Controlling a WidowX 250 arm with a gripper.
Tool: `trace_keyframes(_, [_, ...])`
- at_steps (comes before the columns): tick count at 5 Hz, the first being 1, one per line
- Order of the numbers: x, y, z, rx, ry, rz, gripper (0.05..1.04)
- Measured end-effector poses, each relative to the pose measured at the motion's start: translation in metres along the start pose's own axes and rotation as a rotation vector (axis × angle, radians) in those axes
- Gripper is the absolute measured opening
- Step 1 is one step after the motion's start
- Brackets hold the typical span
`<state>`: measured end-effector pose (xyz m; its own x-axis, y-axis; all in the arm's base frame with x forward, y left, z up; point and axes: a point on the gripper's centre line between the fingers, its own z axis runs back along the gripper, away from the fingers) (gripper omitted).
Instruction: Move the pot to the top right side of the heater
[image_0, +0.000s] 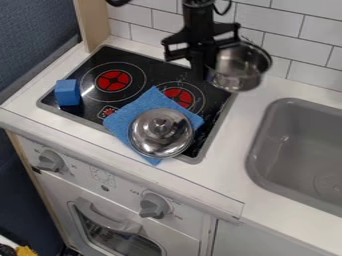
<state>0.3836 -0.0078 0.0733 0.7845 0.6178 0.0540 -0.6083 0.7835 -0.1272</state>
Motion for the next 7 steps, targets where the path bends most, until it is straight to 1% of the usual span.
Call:
trace_keyframes(1, [-0.010, -0.008, -0.011, 0.019, 0.036, -0.072, 0.078])
trace_keyframes(2, [-0.013, -0.007, -0.021, 0.038, 0.061, -0.097, 0.078])
trace_keyframes(3, [-0.014, -0.007, -0.029, 0.037, 0.074, -0.112, 0.078])
trace_keyframes(4, [-0.015, -0.003, -0.041, 0.053, 0.100, -0.113, 0.078])
trace_keyframes(5, [-0.013, -0.003, -0.044, 0.042, 0.098, -0.097, 0.078])
trace_keyframes(6, [-0.012, -0.003, -0.049, 0.052, 0.104, -0.101, 0.111])
trace_keyframes(7, [-0.014, 0.000, -0.052, 0.073, 0.127, -0.102, 0.297])
